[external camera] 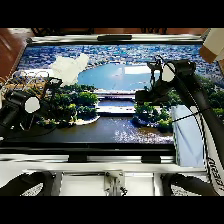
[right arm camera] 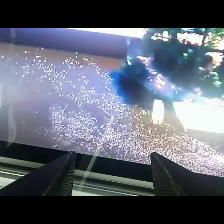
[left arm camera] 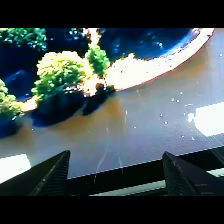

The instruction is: Fold the shirts.

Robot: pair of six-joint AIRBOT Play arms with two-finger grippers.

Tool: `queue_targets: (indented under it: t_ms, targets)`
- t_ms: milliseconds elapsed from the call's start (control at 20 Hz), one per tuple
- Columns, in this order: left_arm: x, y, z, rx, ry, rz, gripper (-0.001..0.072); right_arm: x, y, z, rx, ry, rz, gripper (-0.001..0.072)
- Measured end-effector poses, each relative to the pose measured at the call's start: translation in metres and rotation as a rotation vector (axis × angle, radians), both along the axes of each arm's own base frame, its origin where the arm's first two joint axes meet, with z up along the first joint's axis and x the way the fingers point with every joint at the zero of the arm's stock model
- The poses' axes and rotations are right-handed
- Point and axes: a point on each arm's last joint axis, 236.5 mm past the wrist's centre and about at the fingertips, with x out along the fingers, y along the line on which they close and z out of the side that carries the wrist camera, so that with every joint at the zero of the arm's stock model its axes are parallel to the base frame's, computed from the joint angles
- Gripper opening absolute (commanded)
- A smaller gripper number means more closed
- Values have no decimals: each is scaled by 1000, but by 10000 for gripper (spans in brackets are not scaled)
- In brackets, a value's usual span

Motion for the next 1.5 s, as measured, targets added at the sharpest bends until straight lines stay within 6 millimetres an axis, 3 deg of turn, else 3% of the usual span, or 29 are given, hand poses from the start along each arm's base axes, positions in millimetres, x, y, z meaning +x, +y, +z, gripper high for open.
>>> queue_targets:
  t_ms: [800, 1150, 1250, 1350, 1500]
  targets:
    - [0, 0, 0, -1, 1, 3, 711, 0, 0, 0, 0, 0, 0, 587]
    - [9, -14, 4, -77, -35, 60, 709, 7, 1, 1, 5, -30, 7, 587]
    - [23, -19, 4, -99, -75, 69, 666, 9, 2, 2, 4, -43, 23, 587]
    - [50, -20, 6, -124, -120, 97, 666, 13, 3, 2, 7, -61, 31, 586]
    - [119, 0, 8, -112, -181, 173, 667, 18, 4, 4, 13, -85, 38, 587]
